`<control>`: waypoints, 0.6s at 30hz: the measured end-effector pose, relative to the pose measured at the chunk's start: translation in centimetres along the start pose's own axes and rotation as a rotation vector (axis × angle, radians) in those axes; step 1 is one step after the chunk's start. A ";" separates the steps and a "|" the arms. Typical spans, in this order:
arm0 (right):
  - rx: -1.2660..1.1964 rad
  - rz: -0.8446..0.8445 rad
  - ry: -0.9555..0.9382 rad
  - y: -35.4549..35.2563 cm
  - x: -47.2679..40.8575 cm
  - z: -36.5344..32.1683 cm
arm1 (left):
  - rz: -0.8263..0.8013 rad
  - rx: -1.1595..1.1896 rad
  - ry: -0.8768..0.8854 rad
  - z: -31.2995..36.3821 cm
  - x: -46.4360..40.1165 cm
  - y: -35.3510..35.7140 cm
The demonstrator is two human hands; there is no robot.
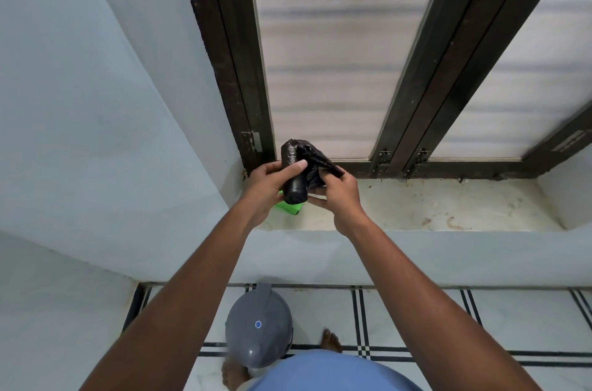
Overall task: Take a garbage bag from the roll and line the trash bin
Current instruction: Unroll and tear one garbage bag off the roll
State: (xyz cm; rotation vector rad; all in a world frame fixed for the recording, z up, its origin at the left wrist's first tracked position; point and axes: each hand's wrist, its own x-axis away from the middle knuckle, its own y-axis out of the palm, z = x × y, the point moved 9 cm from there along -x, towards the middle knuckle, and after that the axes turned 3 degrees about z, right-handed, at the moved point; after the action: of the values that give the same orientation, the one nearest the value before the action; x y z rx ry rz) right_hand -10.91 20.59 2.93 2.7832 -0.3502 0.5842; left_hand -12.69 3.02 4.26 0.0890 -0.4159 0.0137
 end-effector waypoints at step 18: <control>0.063 0.168 -0.124 -1.1 -2.0 -2.3 | 0.037 -0.233 0.053 0.7 0.5 1.7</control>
State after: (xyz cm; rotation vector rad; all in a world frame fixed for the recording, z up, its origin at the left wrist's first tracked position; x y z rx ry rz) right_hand -13.22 22.68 3.86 2.8765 -0.6067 0.4681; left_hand -12.54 4.60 5.24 -0.1481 -0.3635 0.0043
